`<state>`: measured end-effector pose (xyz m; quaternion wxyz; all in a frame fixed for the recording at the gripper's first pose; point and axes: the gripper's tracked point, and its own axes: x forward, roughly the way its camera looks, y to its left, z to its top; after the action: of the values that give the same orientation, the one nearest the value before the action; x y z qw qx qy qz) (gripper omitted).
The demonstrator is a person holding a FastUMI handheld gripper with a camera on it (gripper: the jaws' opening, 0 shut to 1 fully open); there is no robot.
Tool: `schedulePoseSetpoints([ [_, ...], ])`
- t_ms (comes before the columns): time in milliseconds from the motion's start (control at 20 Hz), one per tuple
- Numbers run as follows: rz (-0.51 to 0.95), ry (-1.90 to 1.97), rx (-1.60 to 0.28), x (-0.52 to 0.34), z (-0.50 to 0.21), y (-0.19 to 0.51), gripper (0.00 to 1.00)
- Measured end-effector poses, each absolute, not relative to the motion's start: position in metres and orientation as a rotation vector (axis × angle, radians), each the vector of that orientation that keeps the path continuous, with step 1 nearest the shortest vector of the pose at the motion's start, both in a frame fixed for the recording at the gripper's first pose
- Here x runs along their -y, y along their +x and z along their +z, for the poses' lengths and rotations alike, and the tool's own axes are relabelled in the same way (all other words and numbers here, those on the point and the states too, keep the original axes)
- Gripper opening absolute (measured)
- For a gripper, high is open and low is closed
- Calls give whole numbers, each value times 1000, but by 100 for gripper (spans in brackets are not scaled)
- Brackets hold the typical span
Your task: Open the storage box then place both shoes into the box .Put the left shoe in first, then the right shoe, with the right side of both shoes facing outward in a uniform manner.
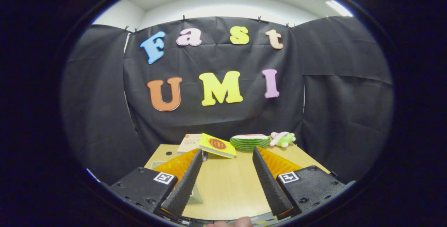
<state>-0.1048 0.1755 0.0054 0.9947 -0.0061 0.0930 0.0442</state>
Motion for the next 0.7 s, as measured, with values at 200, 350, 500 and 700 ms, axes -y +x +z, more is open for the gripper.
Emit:
schedulePoseSetpoints([
  [200,67,-4,-189,-170,-1,-105,93],
  [350,48,19,-202,-168,-8,-100,93],
  [500,39,29,-209,-169,-11,-93,93],
  [700,39,24,-201,-178,-6,-84,93],
])
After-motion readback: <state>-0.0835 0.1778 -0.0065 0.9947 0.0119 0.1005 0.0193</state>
